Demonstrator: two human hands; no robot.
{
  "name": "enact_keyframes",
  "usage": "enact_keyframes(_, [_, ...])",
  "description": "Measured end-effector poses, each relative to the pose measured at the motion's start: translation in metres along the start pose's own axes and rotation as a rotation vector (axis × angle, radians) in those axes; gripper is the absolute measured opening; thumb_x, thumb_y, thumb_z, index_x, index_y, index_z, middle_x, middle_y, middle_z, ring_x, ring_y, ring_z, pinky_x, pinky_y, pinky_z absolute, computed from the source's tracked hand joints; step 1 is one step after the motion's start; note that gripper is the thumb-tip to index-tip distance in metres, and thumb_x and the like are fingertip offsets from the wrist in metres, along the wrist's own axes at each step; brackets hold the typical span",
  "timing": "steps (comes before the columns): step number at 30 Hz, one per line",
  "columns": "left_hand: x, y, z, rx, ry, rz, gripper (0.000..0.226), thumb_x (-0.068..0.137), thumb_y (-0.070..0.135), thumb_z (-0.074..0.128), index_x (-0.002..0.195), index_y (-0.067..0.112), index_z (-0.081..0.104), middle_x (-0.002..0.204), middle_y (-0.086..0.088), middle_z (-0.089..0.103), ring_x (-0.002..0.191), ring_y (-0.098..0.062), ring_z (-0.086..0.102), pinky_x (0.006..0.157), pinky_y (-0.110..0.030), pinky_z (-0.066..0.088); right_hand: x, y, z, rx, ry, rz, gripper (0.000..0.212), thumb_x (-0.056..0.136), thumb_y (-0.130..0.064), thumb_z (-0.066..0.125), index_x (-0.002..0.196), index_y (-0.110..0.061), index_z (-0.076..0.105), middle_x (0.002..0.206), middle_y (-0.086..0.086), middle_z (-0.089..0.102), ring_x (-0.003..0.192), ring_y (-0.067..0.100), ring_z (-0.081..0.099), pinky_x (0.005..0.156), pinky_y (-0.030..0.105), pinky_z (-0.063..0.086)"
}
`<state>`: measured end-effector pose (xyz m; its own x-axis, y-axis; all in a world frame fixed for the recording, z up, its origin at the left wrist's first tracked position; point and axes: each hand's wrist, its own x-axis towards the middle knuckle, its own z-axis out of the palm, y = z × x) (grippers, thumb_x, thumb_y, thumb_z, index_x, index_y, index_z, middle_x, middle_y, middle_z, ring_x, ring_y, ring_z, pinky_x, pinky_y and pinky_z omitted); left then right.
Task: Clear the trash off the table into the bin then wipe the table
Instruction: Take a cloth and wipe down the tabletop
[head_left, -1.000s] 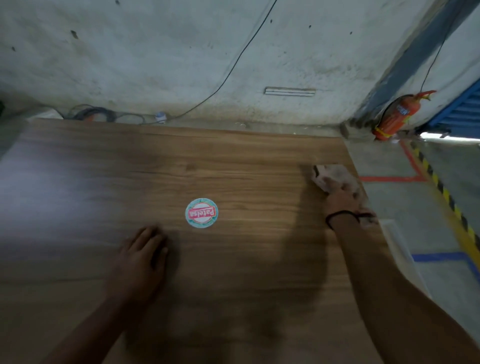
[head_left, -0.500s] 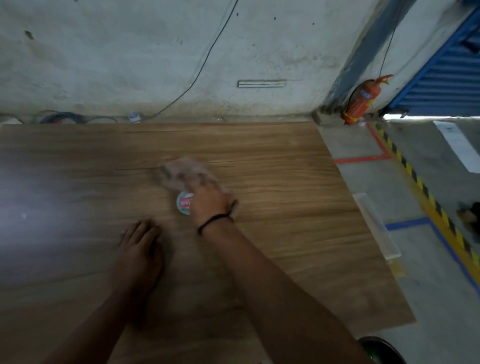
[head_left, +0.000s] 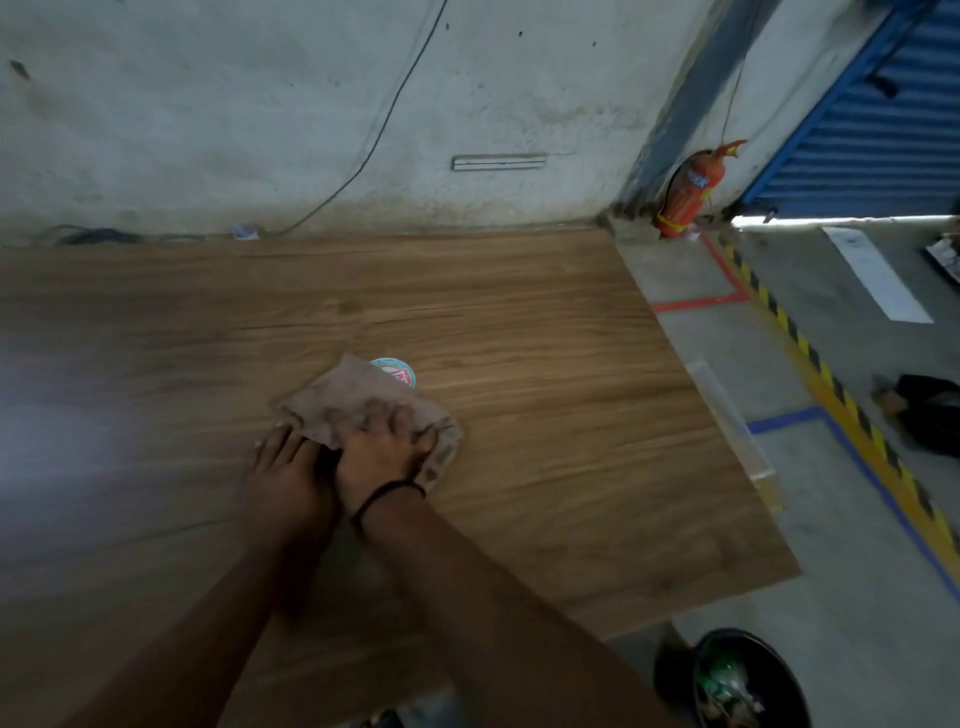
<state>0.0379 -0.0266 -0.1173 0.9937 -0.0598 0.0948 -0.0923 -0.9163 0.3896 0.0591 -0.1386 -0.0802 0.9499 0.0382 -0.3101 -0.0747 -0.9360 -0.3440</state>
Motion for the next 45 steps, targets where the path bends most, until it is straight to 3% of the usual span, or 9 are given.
enact_keyframes(5, [-0.002, -0.002, -0.002, -0.013, -0.034, -0.037, 0.05, 0.085, 0.028, 0.033, 0.117, 0.006, 0.064, 0.131, -0.016, 0.059, 0.126, -0.037, 0.047, 0.107, -0.05, 0.035, 0.007, 0.07, -0.058, 0.154, 0.207, 0.03, 0.063, 0.089, -0.017, 0.036, 0.143, -0.048, 0.028, 0.153, 0.0, 0.031, 0.135, 0.03, 0.038, 0.105, 0.059, 0.035])
enact_keyframes(12, [-0.017, -0.002, -0.031, -0.036, -0.005, -0.078, 0.047, 0.089, 0.034, 0.034, 0.115, 0.01, 0.065, 0.128, -0.014, 0.061, 0.131, -0.034, 0.044, 0.109, -0.05, 0.03, -0.025, 0.203, -0.078, -0.009, 0.164, 0.596, 0.049, 0.099, -0.028, 0.024, 0.142, -0.051, 0.023, 0.16, 0.007, 0.01, 0.144, 0.04, 0.009, 0.111, 0.066, 0.008])
enact_keyframes(18, [-0.079, -0.011, -0.042, 0.1, -0.304, -0.185, 0.053, 0.096, 0.035, 0.037, 0.147, 0.023, 0.032, 0.159, -0.004, 0.017, 0.147, -0.028, 0.013, 0.115, -0.047, 0.015, -0.046, 0.043, 0.002, -0.089, 0.155, 0.275, 0.043, 0.093, -0.034, 0.029, 0.126, -0.044, 0.055, 0.144, 0.016, 0.045, 0.131, 0.048, 0.04, 0.105, 0.067, 0.013])
enact_keyframes(20, [-0.082, -0.017, -0.039, 0.117, -0.347, -0.178, 0.06, 0.098, 0.033, 0.042, 0.151, 0.024, 0.017, 0.161, -0.003, 0.006, 0.148, -0.025, 0.006, 0.116, -0.042, 0.014, -0.057, 0.001, 0.013, -0.01, 0.119, 0.086, 0.039, 0.095, -0.038, 0.032, 0.129, -0.042, 0.051, 0.15, 0.015, 0.036, 0.139, 0.047, 0.026, 0.107, 0.067, 0.007])
enact_keyframes(23, [-0.086, -0.018, -0.037, 0.139, -0.35, -0.16, 0.067, 0.089, 0.045, 0.03, 0.15, 0.02, 0.021, 0.159, -0.005, 0.011, 0.147, -0.03, 0.011, 0.115, -0.046, 0.015, -0.058, 0.0, -0.002, 0.126, -0.067, -0.045, 0.046, 0.098, -0.029, 0.033, 0.142, -0.042, 0.034, 0.157, 0.009, 0.019, 0.144, 0.037, 0.014, 0.11, 0.066, 0.01])
enact_keyframes(27, [-0.093, -0.014, -0.033, 0.149, -0.275, -0.154, 0.078, 0.083, 0.055, 0.002, 0.149, 0.024, 0.027, 0.158, -0.003, 0.018, 0.146, -0.03, 0.016, 0.116, -0.048, 0.014, -0.044, 0.094, -0.043, 0.161, 0.154, 0.095, 0.067, 0.082, -0.024, 0.017, 0.144, -0.051, 0.022, 0.155, -0.002, 0.026, 0.135, 0.034, 0.037, 0.104, 0.06, 0.034])
enact_keyframes(33, [-0.095, -0.015, -0.023, 0.172, -0.215, -0.143, 0.07, 0.088, 0.047, 0.011, 0.144, 0.019, 0.04, 0.154, -0.007, 0.033, 0.142, -0.034, 0.028, 0.112, -0.053, 0.02, -0.074, 0.213, -0.07, -0.031, 0.16, 0.44, 0.06, 0.094, -0.016, 0.033, 0.142, -0.053, 0.023, 0.158, -0.002, 0.015, 0.144, 0.034, 0.013, 0.108, 0.067, 0.016])
enact_keyframes(41, [-0.095, -0.016, -0.019, 0.161, -0.155, -0.104, 0.065, 0.089, 0.042, 0.018, 0.139, 0.013, 0.047, 0.151, -0.013, 0.037, 0.139, -0.038, 0.032, 0.11, -0.054, 0.022, -0.1, 0.048, 0.023, -0.12, 0.003, 0.072, 0.045, 0.101, -0.034, 0.023, 0.145, -0.044, 0.024, 0.16, 0.006, 0.012, 0.146, 0.038, 0.002, 0.11, 0.065, -0.001])
enact_keyframes(45, [-0.094, -0.018, -0.021, 0.174, -0.16, -0.083, 0.062, 0.089, 0.041, 0.019, 0.133, 0.012, 0.052, 0.149, -0.014, 0.039, 0.14, -0.037, 0.03, 0.11, -0.055, 0.021, -0.121, 0.016, 0.01, 0.068, 0.081, -0.133, 0.056, 0.094, -0.026, 0.042, 0.143, -0.05, 0.027, 0.158, -0.004, 0.021, 0.143, 0.028, 0.023, 0.112, 0.057, 0.02])
